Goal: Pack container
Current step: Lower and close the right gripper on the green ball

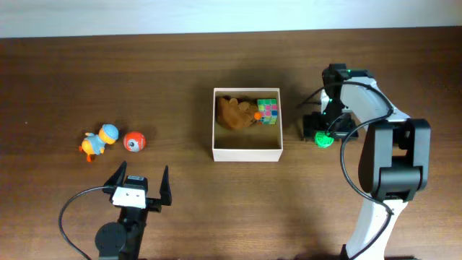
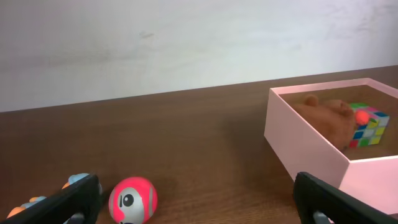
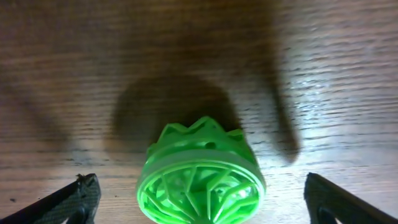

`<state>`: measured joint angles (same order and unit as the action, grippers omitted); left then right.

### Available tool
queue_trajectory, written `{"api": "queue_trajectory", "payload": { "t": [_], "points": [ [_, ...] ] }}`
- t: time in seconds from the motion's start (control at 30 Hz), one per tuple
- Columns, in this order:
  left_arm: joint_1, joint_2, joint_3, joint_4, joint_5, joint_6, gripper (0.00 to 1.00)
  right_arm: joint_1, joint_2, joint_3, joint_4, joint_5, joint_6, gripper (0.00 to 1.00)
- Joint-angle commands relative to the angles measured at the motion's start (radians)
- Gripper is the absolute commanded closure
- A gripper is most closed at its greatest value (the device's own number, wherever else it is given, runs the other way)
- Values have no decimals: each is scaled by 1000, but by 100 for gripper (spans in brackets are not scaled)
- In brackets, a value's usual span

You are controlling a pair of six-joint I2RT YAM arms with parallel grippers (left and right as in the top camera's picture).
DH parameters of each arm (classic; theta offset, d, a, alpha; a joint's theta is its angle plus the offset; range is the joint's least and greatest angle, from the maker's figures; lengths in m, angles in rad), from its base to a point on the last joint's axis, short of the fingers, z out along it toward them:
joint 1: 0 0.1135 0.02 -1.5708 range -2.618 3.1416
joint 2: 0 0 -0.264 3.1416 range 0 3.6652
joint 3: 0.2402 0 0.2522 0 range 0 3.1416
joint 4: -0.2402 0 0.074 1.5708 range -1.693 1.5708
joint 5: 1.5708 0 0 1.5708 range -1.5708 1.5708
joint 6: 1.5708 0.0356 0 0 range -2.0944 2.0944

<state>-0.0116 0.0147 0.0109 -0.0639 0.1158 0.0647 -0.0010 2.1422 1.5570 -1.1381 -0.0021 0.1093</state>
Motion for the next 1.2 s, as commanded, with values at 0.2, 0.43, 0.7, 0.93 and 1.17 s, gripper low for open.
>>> {"api": "queue_trajectory", "payload": {
  "t": [0.2,0.43,0.7,0.93,1.17],
  "points": [
    [6,-9,-2,-5,0,19,1,0,-3,-10,8,-14,3,20],
    [6,-9,-2,-5,0,19,1,0,-3,-10,40,-14,3,34],
    [6,-9,-2,-5,0,19,1,0,-3,-10,65,-13,3,46],
    [6,-9,-2,-5,0,19,1,0,-3,-10,65,-12,2,53],
    [6,-9,-2,-5,0,19,1,0,-3,-10,65,14,2,59]
  ]
}}
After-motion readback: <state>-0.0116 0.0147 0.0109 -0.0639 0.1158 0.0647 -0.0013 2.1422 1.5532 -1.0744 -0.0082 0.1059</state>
